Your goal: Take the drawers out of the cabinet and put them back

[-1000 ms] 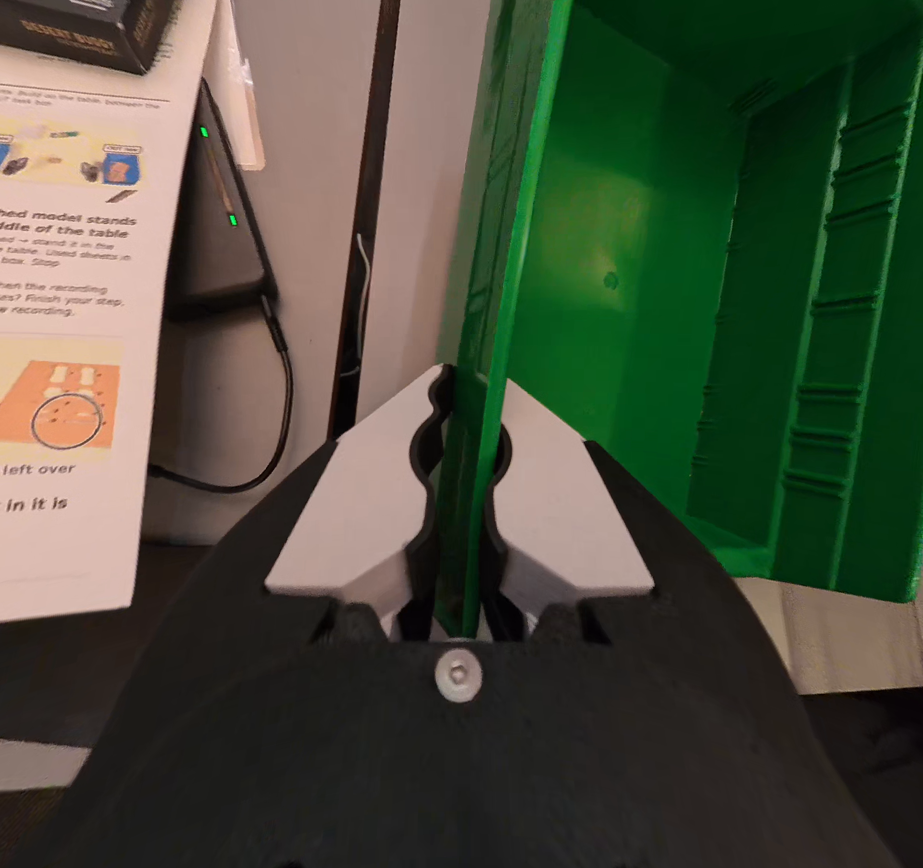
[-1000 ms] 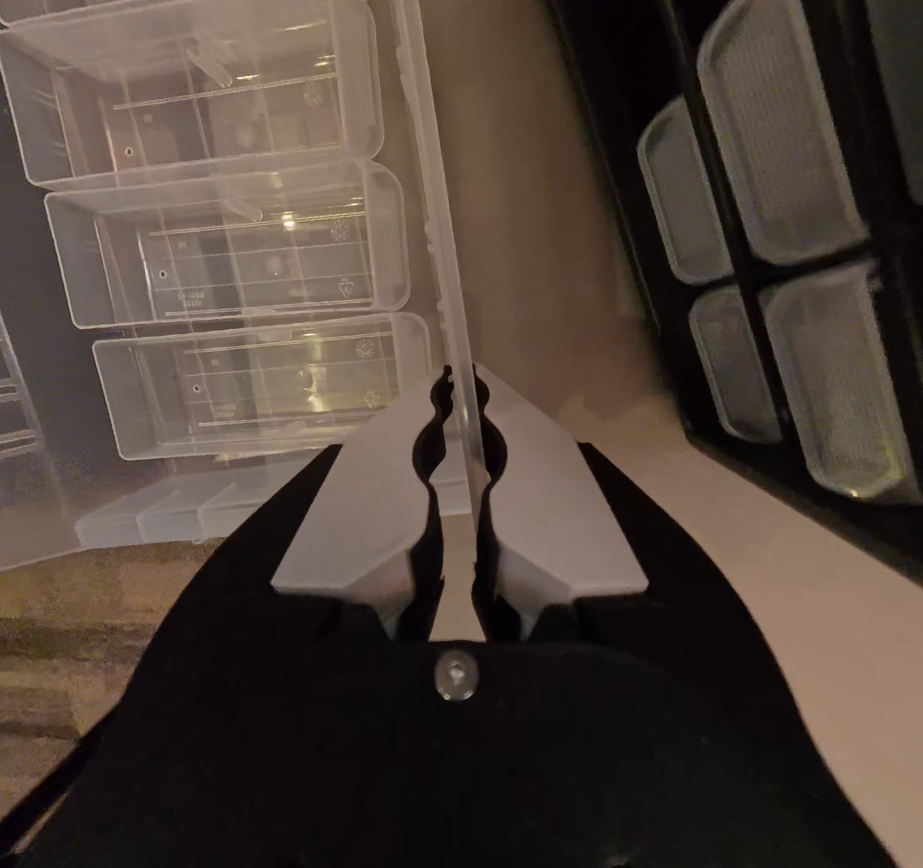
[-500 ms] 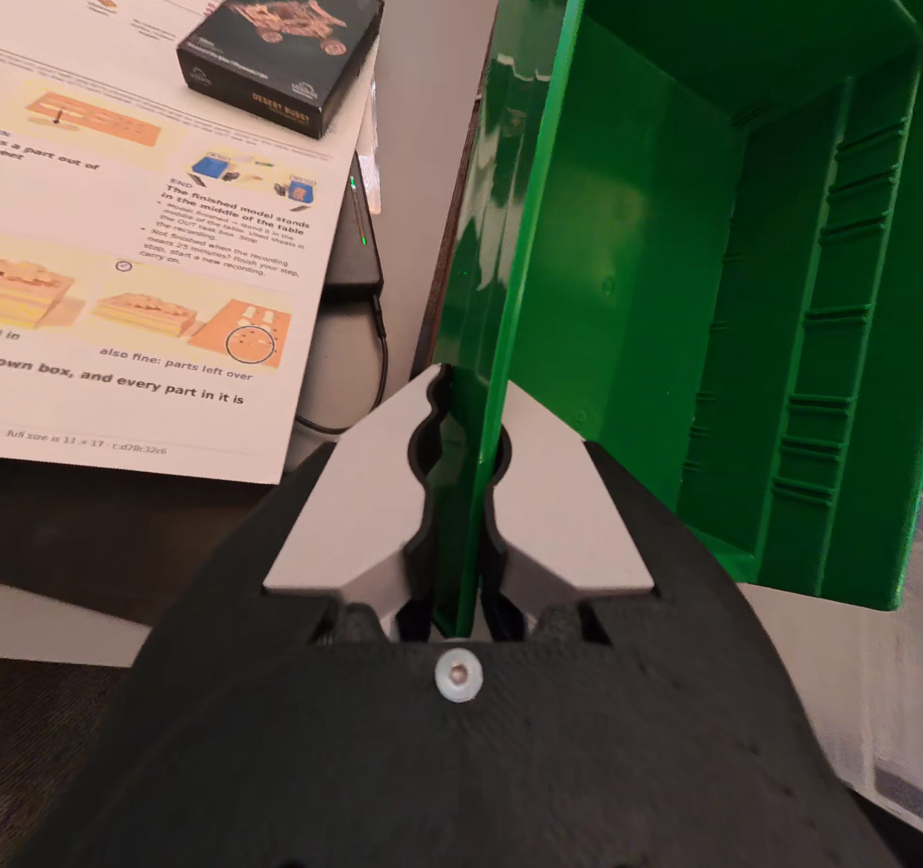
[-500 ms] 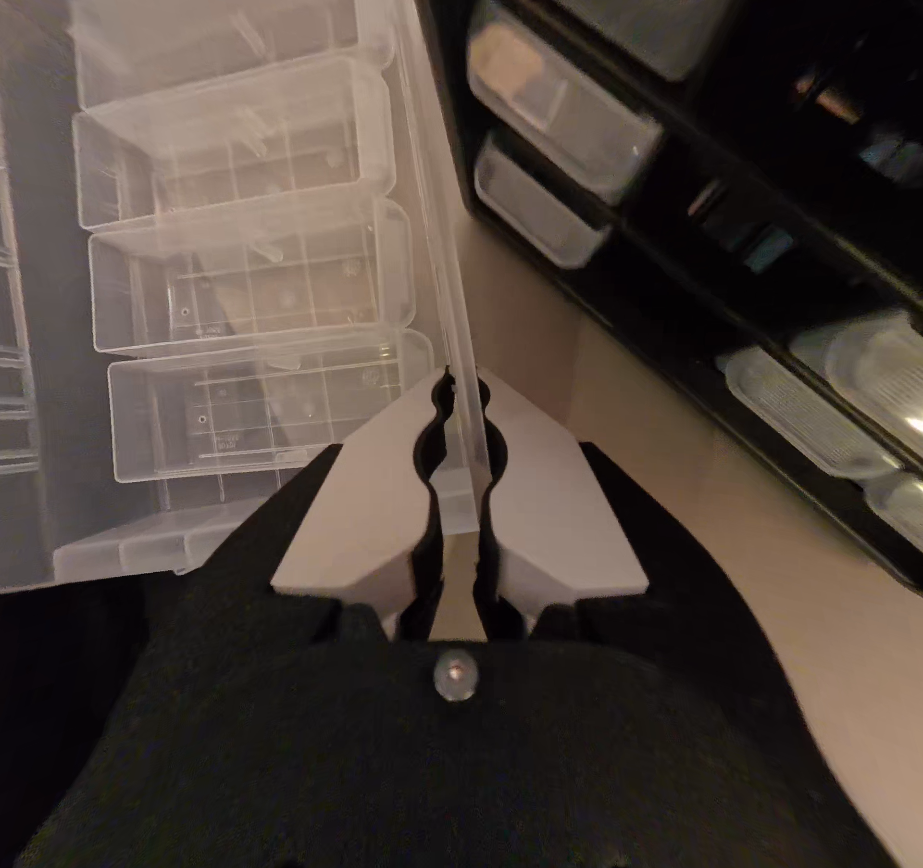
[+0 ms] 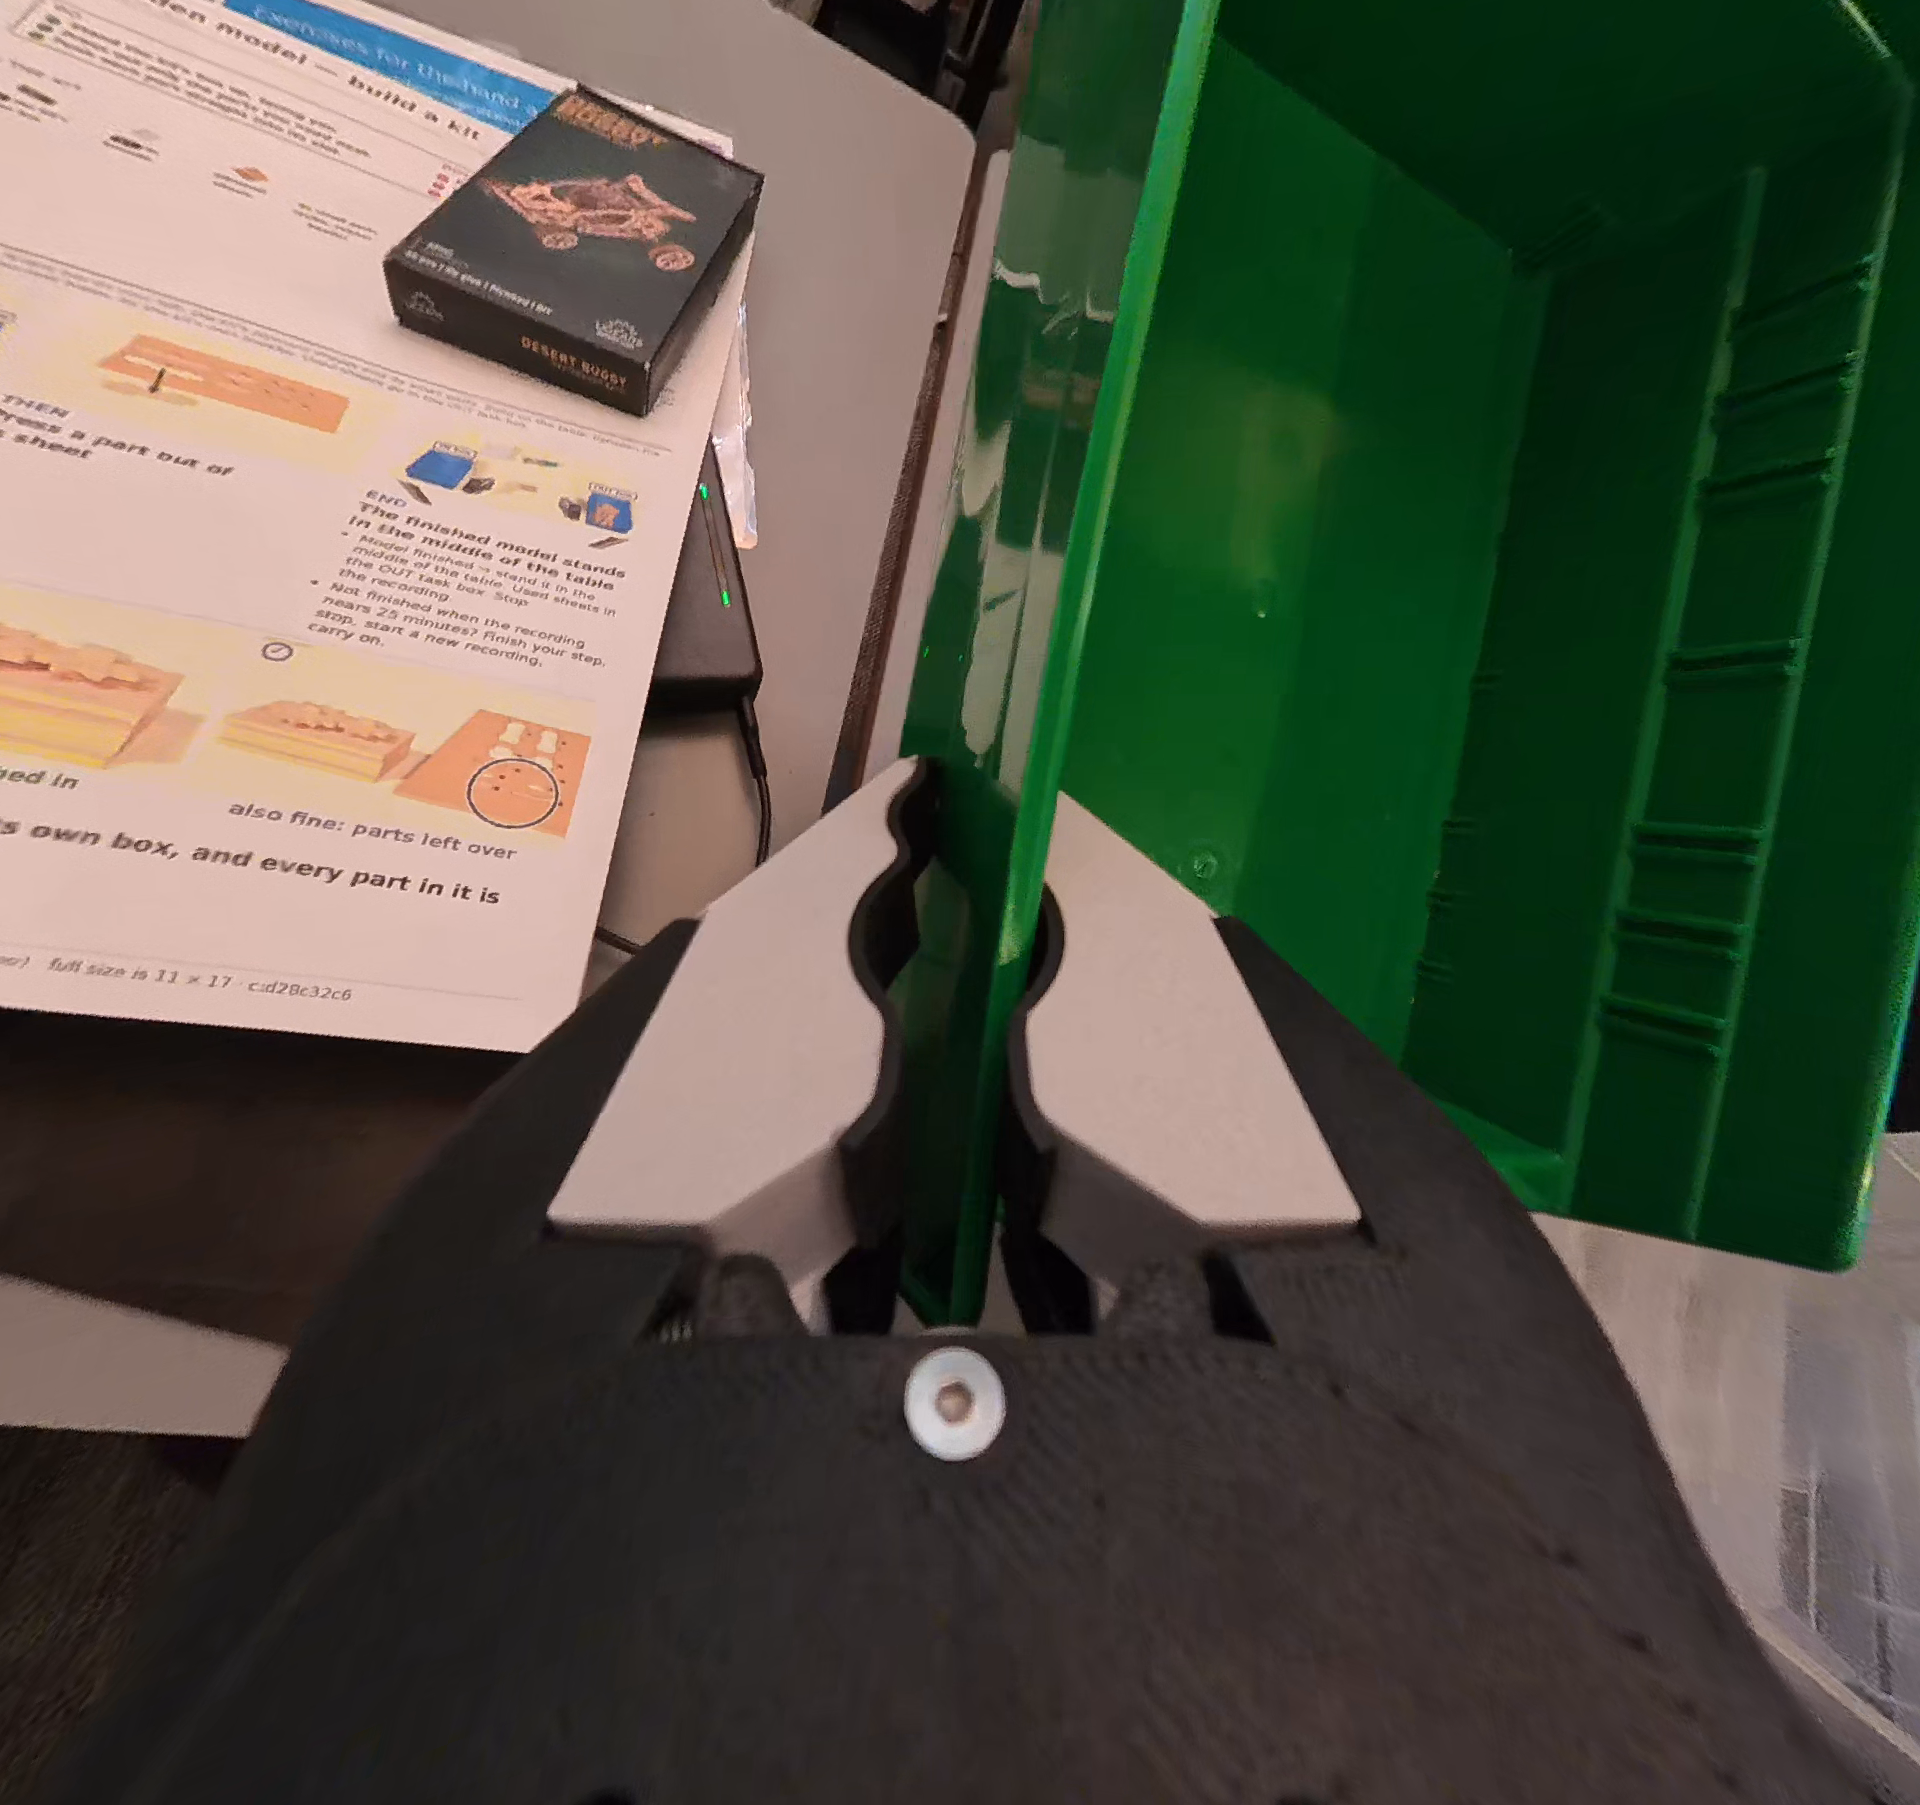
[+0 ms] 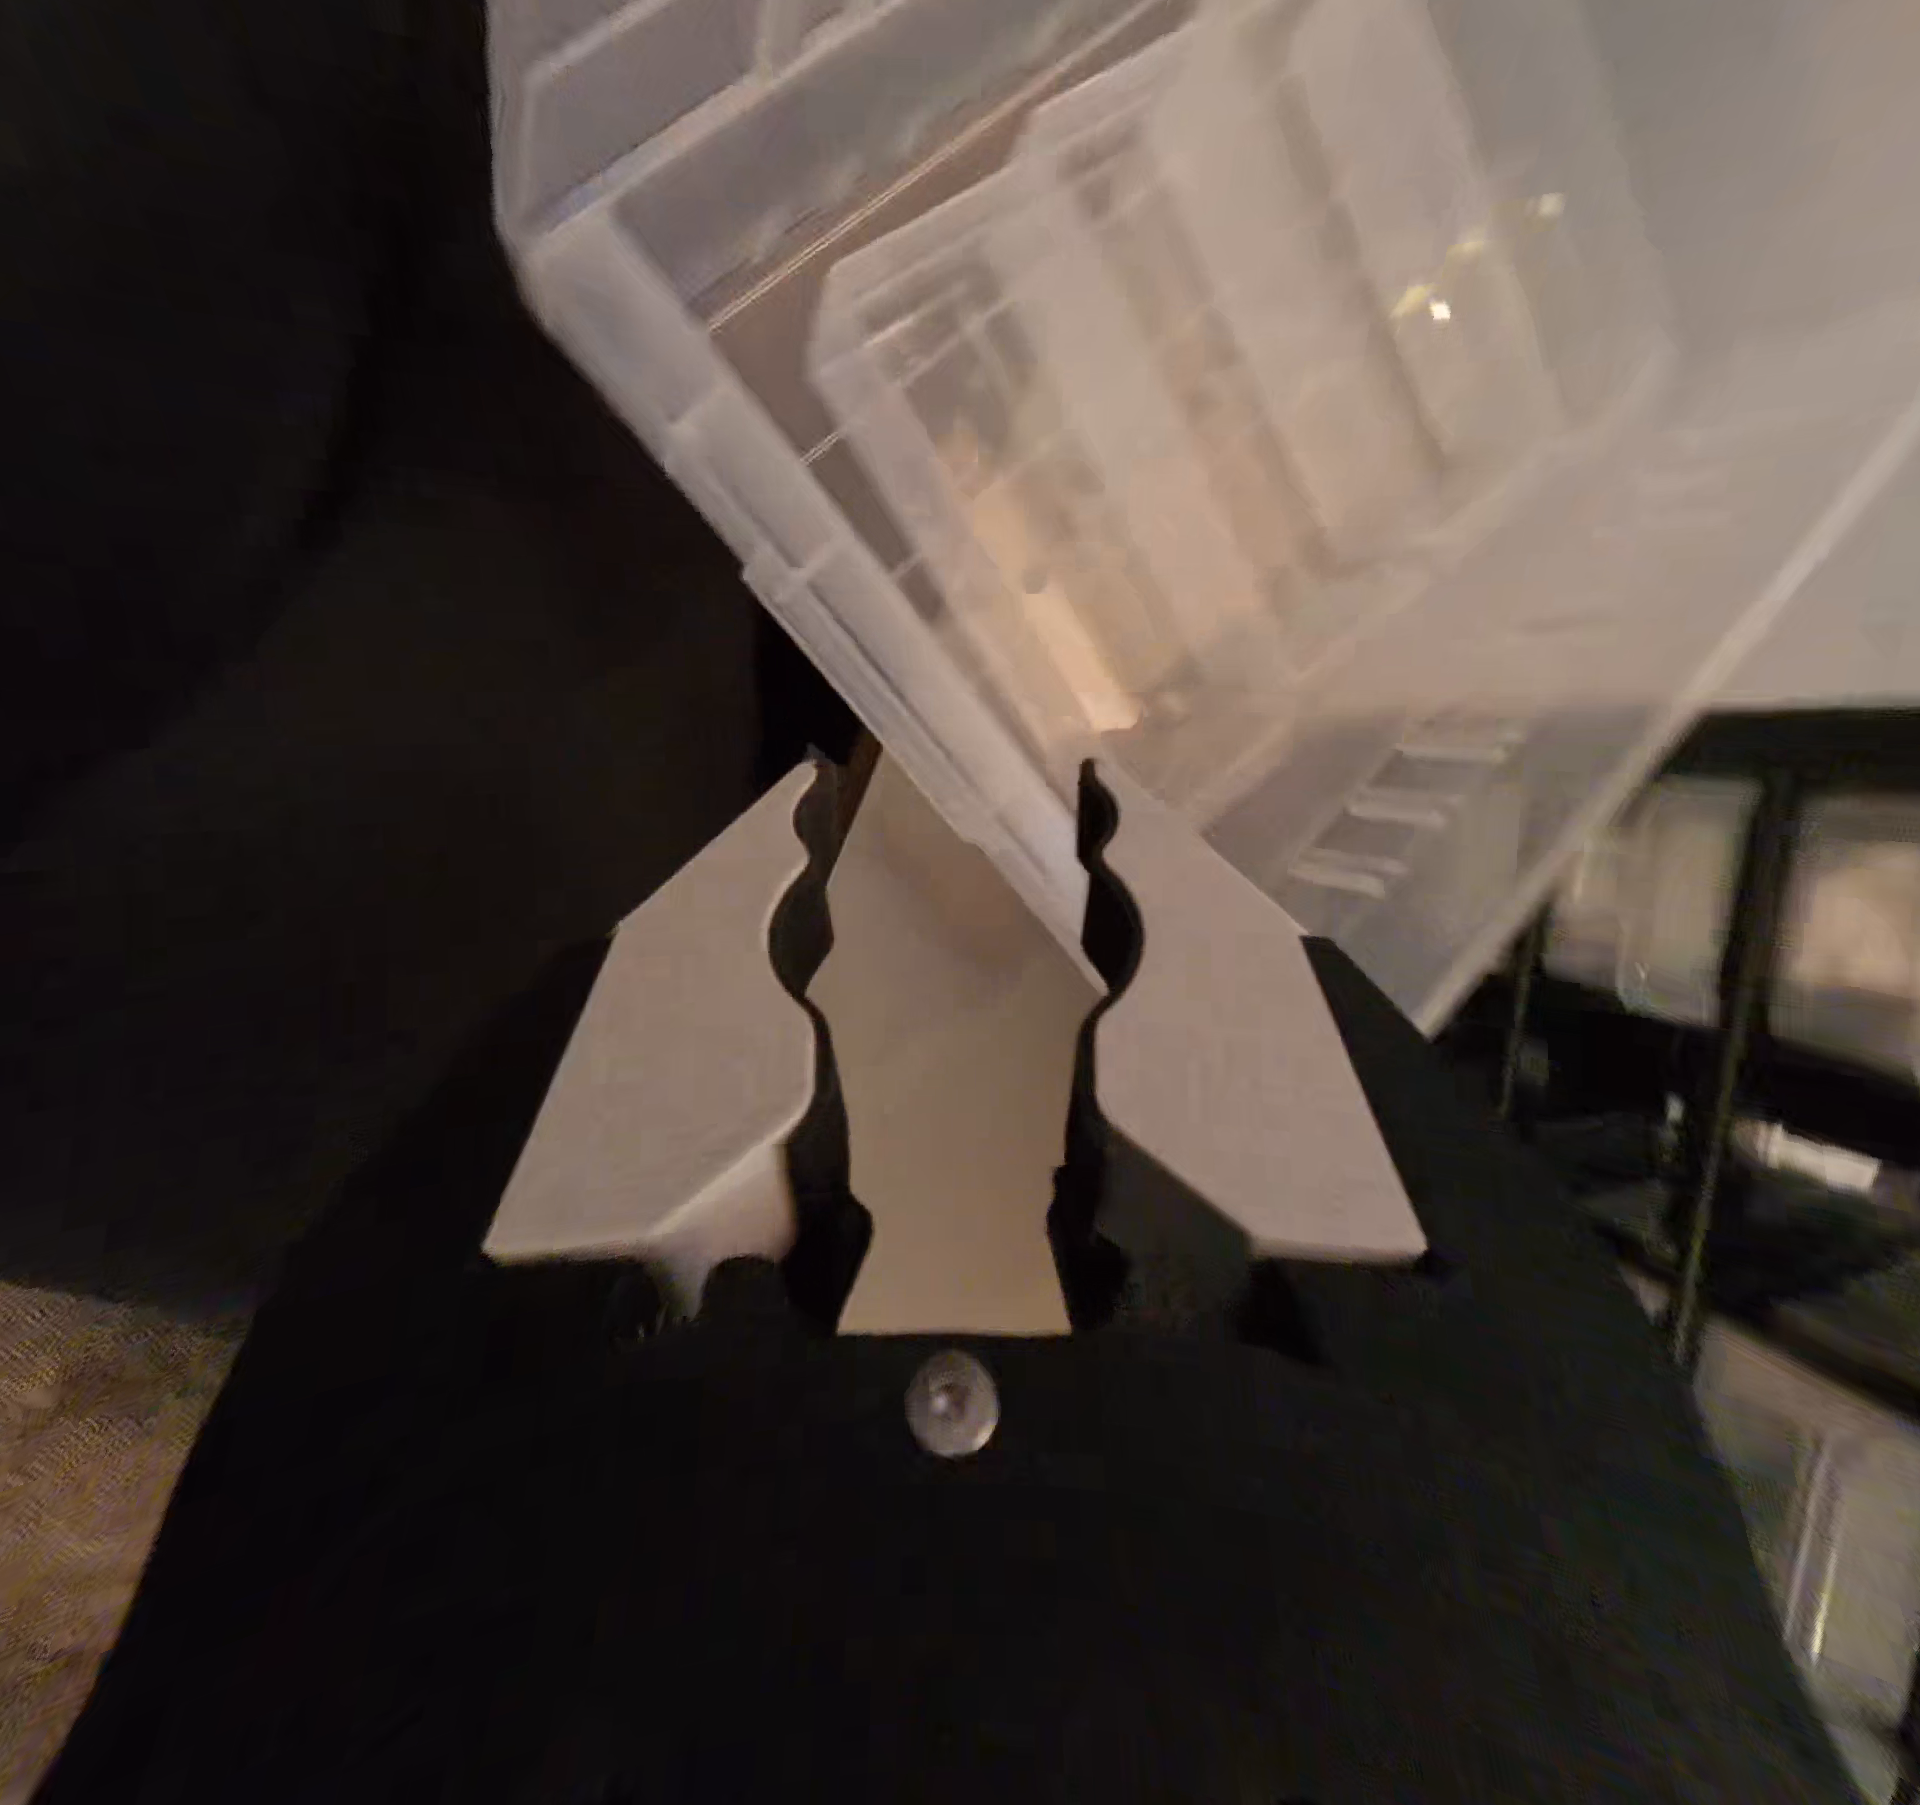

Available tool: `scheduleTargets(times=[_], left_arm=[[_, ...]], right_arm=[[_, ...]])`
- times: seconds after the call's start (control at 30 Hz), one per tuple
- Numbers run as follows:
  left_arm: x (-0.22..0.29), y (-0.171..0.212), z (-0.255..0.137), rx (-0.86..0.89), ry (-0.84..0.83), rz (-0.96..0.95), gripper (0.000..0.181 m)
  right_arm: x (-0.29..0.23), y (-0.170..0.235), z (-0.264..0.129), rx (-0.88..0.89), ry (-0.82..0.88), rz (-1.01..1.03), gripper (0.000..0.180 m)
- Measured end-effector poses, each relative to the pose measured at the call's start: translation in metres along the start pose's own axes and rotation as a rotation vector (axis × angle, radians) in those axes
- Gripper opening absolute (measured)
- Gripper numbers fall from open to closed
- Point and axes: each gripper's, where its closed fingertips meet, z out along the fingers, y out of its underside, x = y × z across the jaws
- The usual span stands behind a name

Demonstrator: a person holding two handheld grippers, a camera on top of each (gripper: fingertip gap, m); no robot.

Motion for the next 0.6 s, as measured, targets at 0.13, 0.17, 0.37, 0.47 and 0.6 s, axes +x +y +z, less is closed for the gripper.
scheduleTargets(times=[0.13,0.17,0.37,0.47,0.6], left_arm=[[0.013,-0.011,-0.008,0.042,0.033,-0.008,0.008],[0.017,-0.014,-0.01,0.053,0.037,-0.006,0.008],[0.036,-0.033,-0.023,0.098,0.061,0.027,0.007],[0.042,-0.042,-0.033,0.12,0.058,0.04,0.007],[0.047,-0.059,-0.056,0.176,0.04,0.06,0.007]], right_arm=[[-0.009,0.009,0.038,-0.056,-0.039,-0.112,0.038],[-0.007,0.008,0.043,-0.058,-0.038,-0.128,0.035],[0.007,-0.026,0.068,-0.058,-0.064,-0.036,0.033],[0.023,-0.05,0.087,-0.079,-0.032,0.04,0.033],[0.053,-0.085,0.117,-0.073,0.017,0.201,0.033]])
